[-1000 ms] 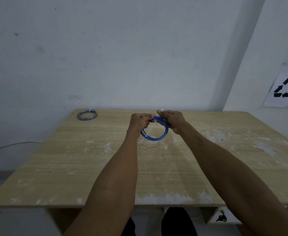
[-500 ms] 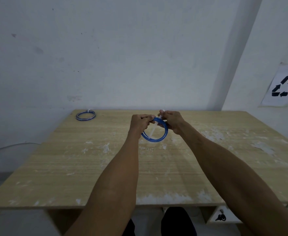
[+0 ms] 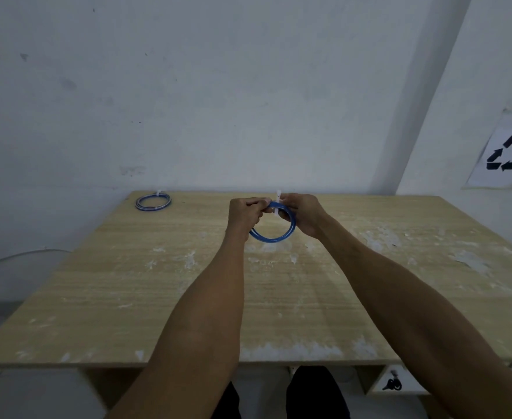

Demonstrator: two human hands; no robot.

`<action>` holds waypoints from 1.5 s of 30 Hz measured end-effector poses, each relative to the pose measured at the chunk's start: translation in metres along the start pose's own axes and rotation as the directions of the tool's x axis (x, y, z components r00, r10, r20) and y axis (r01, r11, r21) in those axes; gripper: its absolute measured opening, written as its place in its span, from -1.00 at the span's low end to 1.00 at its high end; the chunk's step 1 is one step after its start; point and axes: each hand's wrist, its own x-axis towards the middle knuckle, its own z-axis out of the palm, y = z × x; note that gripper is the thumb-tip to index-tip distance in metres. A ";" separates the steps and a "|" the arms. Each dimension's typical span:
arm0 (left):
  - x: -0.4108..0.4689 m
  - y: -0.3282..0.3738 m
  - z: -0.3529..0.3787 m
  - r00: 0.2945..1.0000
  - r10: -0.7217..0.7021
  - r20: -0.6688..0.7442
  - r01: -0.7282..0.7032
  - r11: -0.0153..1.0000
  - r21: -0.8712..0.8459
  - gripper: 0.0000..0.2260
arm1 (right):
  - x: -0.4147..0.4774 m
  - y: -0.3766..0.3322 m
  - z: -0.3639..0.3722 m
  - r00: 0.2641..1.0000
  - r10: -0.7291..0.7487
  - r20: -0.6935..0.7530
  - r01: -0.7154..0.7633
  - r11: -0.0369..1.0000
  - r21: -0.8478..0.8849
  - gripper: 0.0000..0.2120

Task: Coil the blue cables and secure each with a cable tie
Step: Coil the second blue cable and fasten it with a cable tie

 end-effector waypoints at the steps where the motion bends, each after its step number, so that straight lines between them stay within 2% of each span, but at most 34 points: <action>1: 0.001 0.000 -0.002 1.000 0.004 -0.013 -0.004 1.000 -0.002 -0.87 | -0.002 -0.001 -0.001 0.998 0.001 0.066 -0.002 1.000 0.015 -0.79; 4: 0.005 0.000 -0.007 0.999 0.016 -0.037 -0.015 1.000 0.020 -0.86 | -0.004 -0.003 -0.002 0.976 -0.012 0.217 0.020 0.999 -0.036 -0.59; 7: 0.006 0.000 -0.008 0.998 0.022 -0.051 -0.020 0.999 0.035 -0.86 | -0.004 -0.001 0.001 0.982 -0.040 0.184 0.060 0.993 -0.105 -0.43; 11: 0.005 -0.002 -0.008 0.999 0.021 -0.049 -0.019 0.999 0.033 -0.88 | -0.003 0.002 0.003 0.983 -0.124 0.138 0.130 0.991 -0.035 -0.68; 13: 0.006 -0.004 -0.008 0.999 0.015 -0.034 -0.013 0.998 0.055 -0.87 | 0.001 0.004 0.003 0.983 -0.153 0.099 0.161 0.984 -0.080 -0.66; 16: 0.004 -0.006 -0.006 1.000 0.018 -0.007 -0.018 0.998 0.063 -0.88 | 0.006 0.006 0.003 0.979 -0.205 0.011 0.201 0.946 -0.254 -0.70; 20: 0.004 -0.006 -0.006 0.999 0.030 -0.012 -0.029 0.997 0.076 -0.88 | 0.005 0.008 0.001 0.977 -0.210 0.020 0.209 0.953 -0.217 -0.74; 27: 0.003 -0.007 -0.008 0.996 0.083 -0.016 -0.081 0.991 0.107 -0.86 | -0.001 0.005 0.008 0.960 -0.280 -0.017 0.264 0.924 -0.278 -0.88; 33: 0.008 -0.008 -0.011 0.995 0.067 -0.073 -0.057 0.990 0.132 -0.86 | -0.002 0.000 0.012 0.949 -0.313 -0.049 0.291 0.923 -0.252 -0.88; 40: 0.010 -0.009 -0.012 0.994 0.022 -0.106 -0.018 0.999 0.031 -0.84 | -0.004 -0.004 0.017 0.941 -0.335 -0.044 0.310 0.909 -0.278 -0.76; 45: 0.009 -0.010 -0.014 0.995 -0.040 -0.094 0.037 0.999 -0.038 -0.86 | -0.008 -0.011 0.021 0.938 -0.345 -0.026 0.324 0.904 -0.279 -0.79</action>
